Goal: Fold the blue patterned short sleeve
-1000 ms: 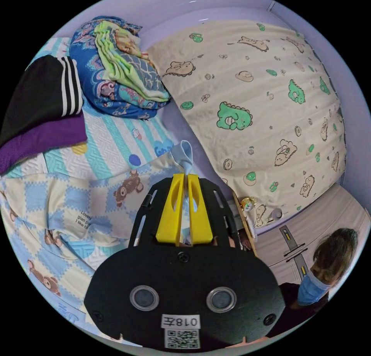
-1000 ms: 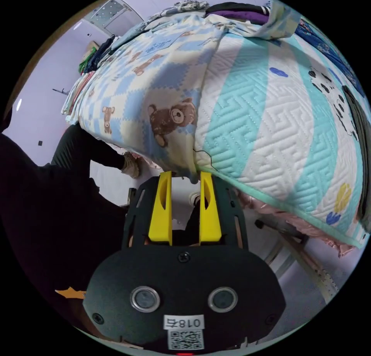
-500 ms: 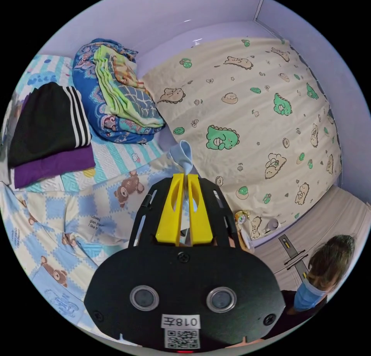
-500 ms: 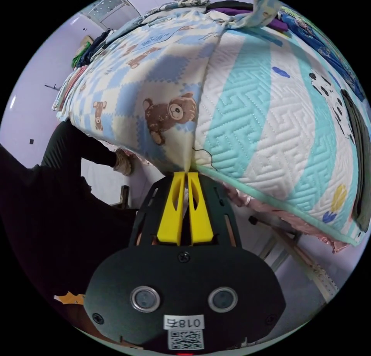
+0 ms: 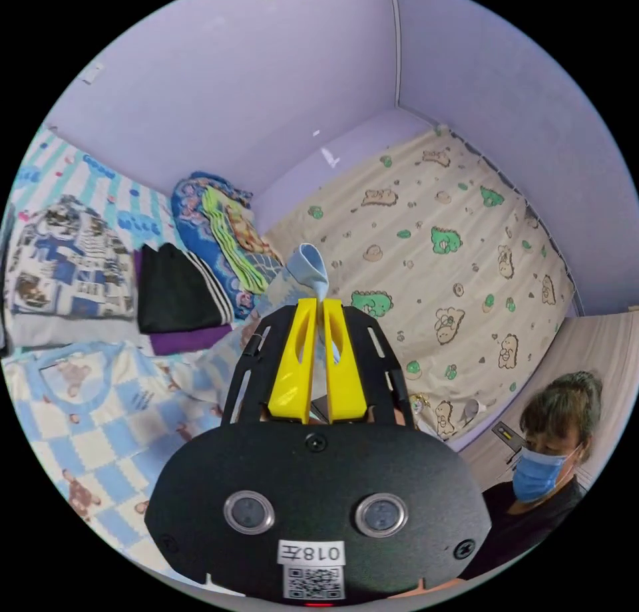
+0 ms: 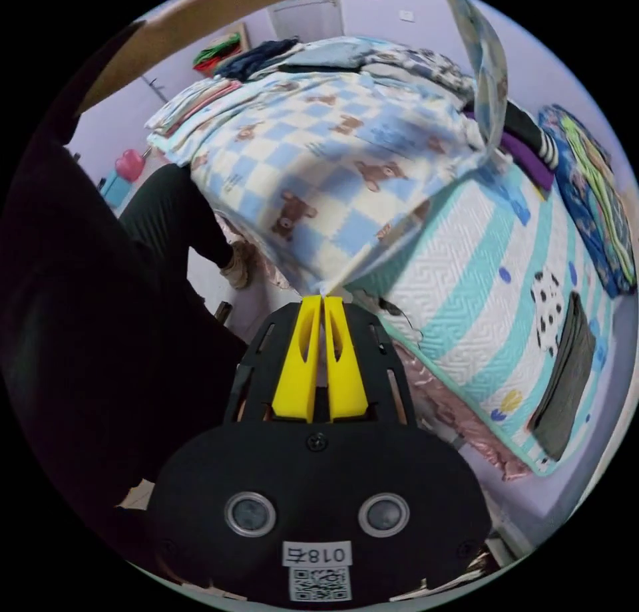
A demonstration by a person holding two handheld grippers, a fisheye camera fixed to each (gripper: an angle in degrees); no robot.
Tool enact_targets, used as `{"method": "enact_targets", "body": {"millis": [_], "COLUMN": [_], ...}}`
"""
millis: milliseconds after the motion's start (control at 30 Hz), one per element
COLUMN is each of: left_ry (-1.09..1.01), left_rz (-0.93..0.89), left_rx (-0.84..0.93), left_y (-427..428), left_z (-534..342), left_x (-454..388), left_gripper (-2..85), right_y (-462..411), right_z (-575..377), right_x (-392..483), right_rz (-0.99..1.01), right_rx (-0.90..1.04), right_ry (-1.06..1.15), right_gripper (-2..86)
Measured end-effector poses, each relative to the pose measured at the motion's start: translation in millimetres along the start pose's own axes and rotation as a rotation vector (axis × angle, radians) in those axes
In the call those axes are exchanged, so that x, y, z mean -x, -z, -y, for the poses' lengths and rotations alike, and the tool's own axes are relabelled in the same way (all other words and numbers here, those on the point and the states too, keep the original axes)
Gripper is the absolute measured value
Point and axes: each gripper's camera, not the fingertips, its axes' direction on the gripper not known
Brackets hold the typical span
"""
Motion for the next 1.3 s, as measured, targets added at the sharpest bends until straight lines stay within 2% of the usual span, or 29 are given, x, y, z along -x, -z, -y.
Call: {"method": "enact_targets", "body": {"millis": [167, 267, 333, 433, 600, 700, 933, 1167, 1300], "left_ry": [0.142, 0.262, 0.308, 0.311, 0.139, 0.087, 0.295, 0.137, 0.152], "left_rz": [0.153, 0.251, 0.288, 0.247, 0.199, 0.241, 0.345, 0.270, 0.354], "left_rx": [-0.218, -0.238, -0.235, -0.273, -0.291, -0.312, -0.340, -0.347, -0.279], "left_y": [173.9, 224.6, 241.6, 264.1, 302.8, 341.3, 401.0, 421.7, 423.6], "left_z": [-60.4, -100.9, -118.7, -130.5, -113.4, -121.5, -172.1, -130.6, -125.0], "left_x": [77.5, 124.1, 143.0, 153.7, 121.8, 113.0, 174.2, 144.5, 152.2], "left_gripper": [-0.8, -0.9, -0.9, -1.0, -0.9, -0.9, -0.9, -0.9, -0.9], "right_y": [-44.8, -82.3, -91.9, -80.0, -32.3, -39.1, -82.6, -15.1, -50.7], "right_z": [46.0, 62.2, 66.3, 66.0, 57.5, 57.3, 67.9, 46.7, 43.3], "right_x": [27.2, 26.7, 23.0, 16.7, 14.4, 15.8, 17.9, -10.8, -14.4], "right_rz": [0.044, 0.058, 0.068, 0.082, 0.057, 0.091, 0.194, 0.286, 0.353], "right_rx": [0.083, 0.153, 0.172, 0.151, 0.074, 0.071, 0.094, -0.105, -0.031], "right_ry": [0.111, 0.095, 0.065, 0.016, -0.008, -0.001, 0.001, -0.068, -0.055], "right_gripper": [-0.2, -0.2, -0.2, -0.2, -0.2, -0.2, -0.2, -0.2, -0.2]}}
